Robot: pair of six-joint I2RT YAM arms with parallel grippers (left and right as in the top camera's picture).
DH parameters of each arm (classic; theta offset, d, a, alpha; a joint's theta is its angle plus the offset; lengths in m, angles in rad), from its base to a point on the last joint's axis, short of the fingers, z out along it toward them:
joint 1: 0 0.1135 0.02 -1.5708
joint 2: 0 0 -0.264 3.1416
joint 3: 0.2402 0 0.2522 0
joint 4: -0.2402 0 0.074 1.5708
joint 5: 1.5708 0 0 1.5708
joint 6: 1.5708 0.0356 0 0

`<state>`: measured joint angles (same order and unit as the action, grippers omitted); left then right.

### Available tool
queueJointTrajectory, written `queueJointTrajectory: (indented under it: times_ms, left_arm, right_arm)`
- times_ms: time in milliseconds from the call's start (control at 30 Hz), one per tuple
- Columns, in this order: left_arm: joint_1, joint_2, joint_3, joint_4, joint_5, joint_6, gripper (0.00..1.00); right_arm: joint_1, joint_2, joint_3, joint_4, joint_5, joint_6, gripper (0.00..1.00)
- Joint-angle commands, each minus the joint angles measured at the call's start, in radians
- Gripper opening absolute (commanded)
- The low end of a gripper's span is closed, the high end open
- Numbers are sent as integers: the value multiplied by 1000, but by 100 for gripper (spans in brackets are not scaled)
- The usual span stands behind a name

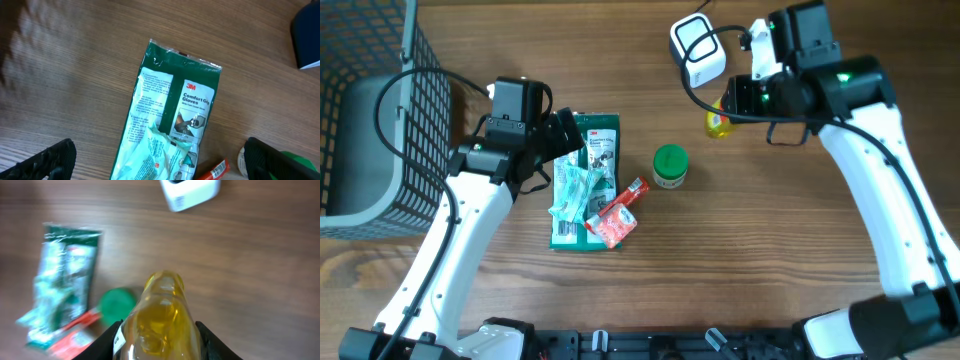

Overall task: Scan the item barcode
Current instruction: 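Carry the yellow bottle up to the white scanner and hold it there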

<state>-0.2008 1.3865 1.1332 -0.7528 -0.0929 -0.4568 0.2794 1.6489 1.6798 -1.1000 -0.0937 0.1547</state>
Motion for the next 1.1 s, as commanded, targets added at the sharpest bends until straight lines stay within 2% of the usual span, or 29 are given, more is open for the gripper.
queueJointTrajectory:
  times_ms: [0, 100, 167, 300, 367, 433, 567, 833, 1067]
  left_arm:
    - [5, -2, 0, 3, -10, 8, 100]
    - [5, -2, 0, 3, -10, 8, 100]
    - [5, -2, 0, 3, -10, 8, 100]
    - [5, -2, 0, 3, -10, 8, 100]
    - [5, -2, 0, 3, -10, 8, 100]
    - [5, -2, 0, 3, -10, 8, 100]
    - [5, -2, 0, 3, -10, 8, 100]
    - [5, -2, 0, 3, -10, 8, 100]
    - [5, -2, 0, 3, -10, 8, 100]
  right_arm:
    - [10, 67, 14, 57, 211, -32, 4]
    - [58, 101, 14, 137, 365, -32, 4]
    - [115, 127, 14, 233, 499, -89, 4]
    - [220, 166, 14, 397, 725, -281, 4]
    - [268, 216, 14, 523, 893, -449, 4]
    - [284, 264, 14, 628, 972, -595, 4]
    - [303, 359, 14, 822, 1097, -733, 4]
    - [318, 556, 14, 1070, 1195, -738, 4]
    - [319, 628, 14, 1110, 1194, -738, 4]
